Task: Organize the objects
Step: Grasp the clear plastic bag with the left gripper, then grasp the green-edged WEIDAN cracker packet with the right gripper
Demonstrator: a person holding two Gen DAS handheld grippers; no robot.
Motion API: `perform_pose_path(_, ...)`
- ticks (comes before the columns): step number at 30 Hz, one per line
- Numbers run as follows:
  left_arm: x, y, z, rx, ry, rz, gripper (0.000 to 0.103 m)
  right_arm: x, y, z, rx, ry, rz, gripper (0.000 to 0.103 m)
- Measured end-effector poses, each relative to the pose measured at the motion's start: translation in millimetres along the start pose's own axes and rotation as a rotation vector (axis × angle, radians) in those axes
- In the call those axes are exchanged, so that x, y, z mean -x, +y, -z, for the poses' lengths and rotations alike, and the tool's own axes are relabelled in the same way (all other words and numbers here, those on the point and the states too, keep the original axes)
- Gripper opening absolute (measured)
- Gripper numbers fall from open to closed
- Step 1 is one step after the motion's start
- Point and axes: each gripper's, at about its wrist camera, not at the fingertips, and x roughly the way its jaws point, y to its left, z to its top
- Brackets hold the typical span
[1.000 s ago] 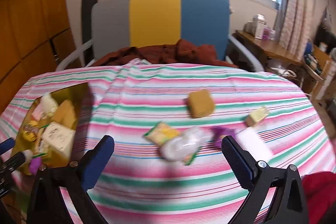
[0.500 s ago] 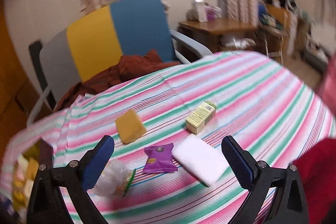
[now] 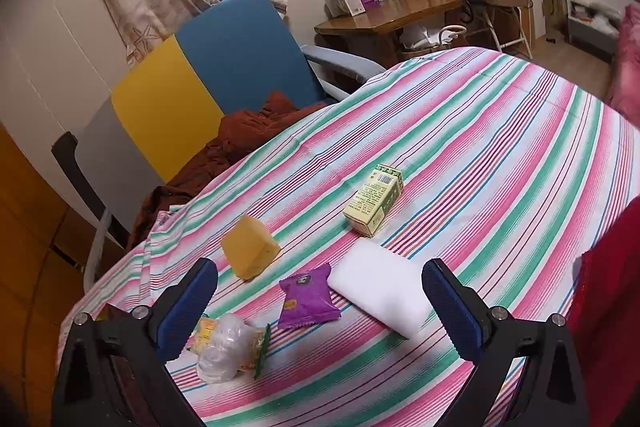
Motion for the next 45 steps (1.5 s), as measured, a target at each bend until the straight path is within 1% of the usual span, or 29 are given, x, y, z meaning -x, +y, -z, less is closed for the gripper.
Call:
perform_pose_path(5,-32,-5,-17,-0.012,0.033,0.013,0.064,2,-7,-2,-0.046,-0.011,-0.021,0.103)
perform_pose_path(9,-52,-13,-30,-0.034,0.048,0.026,0.064,0,-12,-3,-0.078,0.002,-0.038,0.103)
perform_pose_path(16,-94,-23,-45,-0.048,0.088,0.056,0.064,-2,-11,-2,-0.083,0.013,-0.056,0.103)
perform_pose_path(18,-107,-24,-48,-0.047,0.104,0.048,0.064,-3,-11,-2,-0.083,0.018,-0.061,0.103)
perform_pose_path(19,-112,-23,-49,-0.048,0.108,0.047,0.058,-4,-11,-2,-0.082,0.021,-0.063,0.103)
perform_pose_path(20,-116,-23,-49,-0.051,0.114,0.056,0.046,-5,-11,-2,-0.082,0.024,-0.065,0.103)
perform_pose_path(21,-121,-24,-48,-0.055,0.129,0.057,0.04,-5,-11,-2,-0.082,0.026,-0.067,0.103)
perform_pose_path(22,-123,-23,-46,-0.054,0.129,0.056,0.038,-5,-12,-2,-0.081,0.026,-0.067,0.103)
perform_pose_path(24,-118,-22,-42,-0.043,0.111,0.091,0.037,-6,-12,-2,-0.081,0.028,-0.067,0.103)
perform_pose_path(25,-114,-21,-39,-0.038,0.107,0.097,0.037,-6,-12,-3,-0.08,0.029,-0.066,0.103)
perform_pose_path(27,-93,-22,-31,-0.036,0.063,0.125,0.037,-8,-12,-3,-0.078,0.034,-0.065,0.103)
perform_pose_path(30,-61,-25,-13,-0.046,0.025,0.148,0.037,-8,-12,-3,-0.075,0.033,-0.067,0.103)
perform_pose_path(33,-44,-26,11,-0.052,0.034,0.142,0.037,-8,-10,-3,-0.06,0.034,-0.074,0.103)
perform_pose_path(35,-40,-27,28,-0.064,0.062,0.11,0.037,-10,-6,-2,-0.044,0.048,-0.086,0.103)
perform_pose_path(36,-42,-28,38,-0.066,0.091,0.102,0.037,-12,-4,-1,-0.034,0.058,-0.092,0.103)
perform_pose_path(39,-48,-28,59,-0.065,0.119,0.069,0.037,-16,8,4,0.02,0.082,-0.111,0.103)
perform_pose_path(41,-47,-28,64,-0.072,0.1,0.066,0.037,-17,17,6,0.067,0.09,-0.131,0.103)
perform_pose_path(43,-51,-26,67,-0.074,0.097,0.072,0.037,-18,28,10,0.124,0.103,-0.161,0.103)
perform_pose_path(45,-50,-23,71,-0.055,0.078,0.087,0.037,-21,40,16,0.176,0.128,-0.194,0.103)
